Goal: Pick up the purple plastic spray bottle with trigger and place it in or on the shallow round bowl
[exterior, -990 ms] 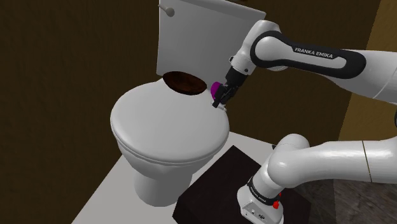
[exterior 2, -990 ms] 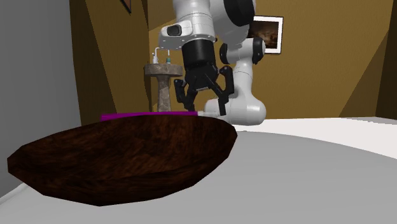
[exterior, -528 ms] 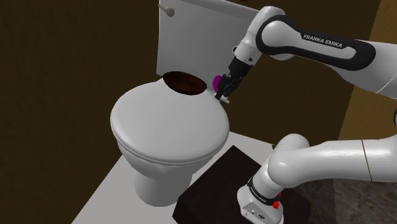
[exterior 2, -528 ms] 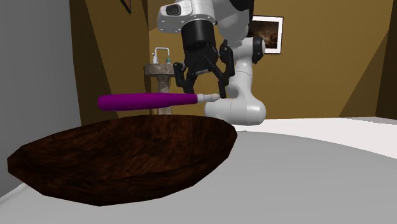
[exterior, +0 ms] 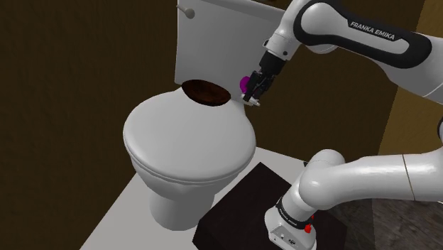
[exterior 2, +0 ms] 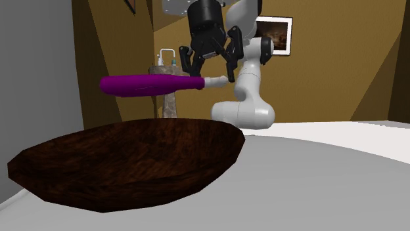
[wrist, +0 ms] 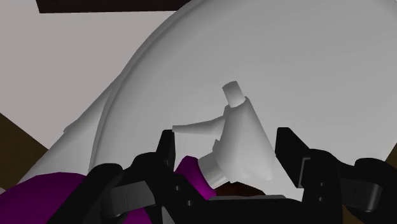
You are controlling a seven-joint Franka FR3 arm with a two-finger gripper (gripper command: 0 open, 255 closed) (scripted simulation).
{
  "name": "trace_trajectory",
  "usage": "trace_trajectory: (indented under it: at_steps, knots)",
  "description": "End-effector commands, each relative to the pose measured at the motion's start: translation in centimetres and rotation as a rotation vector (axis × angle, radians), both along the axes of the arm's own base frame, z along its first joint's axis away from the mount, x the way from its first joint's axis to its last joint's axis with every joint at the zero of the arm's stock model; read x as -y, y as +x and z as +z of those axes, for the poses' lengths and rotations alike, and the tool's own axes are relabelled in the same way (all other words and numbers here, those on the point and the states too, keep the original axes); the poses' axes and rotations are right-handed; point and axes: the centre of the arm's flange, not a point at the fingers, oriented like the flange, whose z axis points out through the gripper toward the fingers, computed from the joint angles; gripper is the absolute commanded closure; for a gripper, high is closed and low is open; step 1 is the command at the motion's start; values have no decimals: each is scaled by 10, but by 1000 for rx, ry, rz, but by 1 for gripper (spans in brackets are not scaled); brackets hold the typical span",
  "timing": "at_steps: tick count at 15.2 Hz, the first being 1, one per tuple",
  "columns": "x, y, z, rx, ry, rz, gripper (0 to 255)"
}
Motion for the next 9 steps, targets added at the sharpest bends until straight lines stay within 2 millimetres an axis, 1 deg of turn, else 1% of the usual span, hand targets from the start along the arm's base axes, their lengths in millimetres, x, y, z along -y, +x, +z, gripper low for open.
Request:
trace_trajectory:
  at_steps: [1, 3, 9]
  knots:
    - [1, 0, 12, 0, 0, 0, 255]
    - [1, 0, 21, 0, 0, 0, 255]
    - [-40, 68, 25, 0, 0, 0, 255]
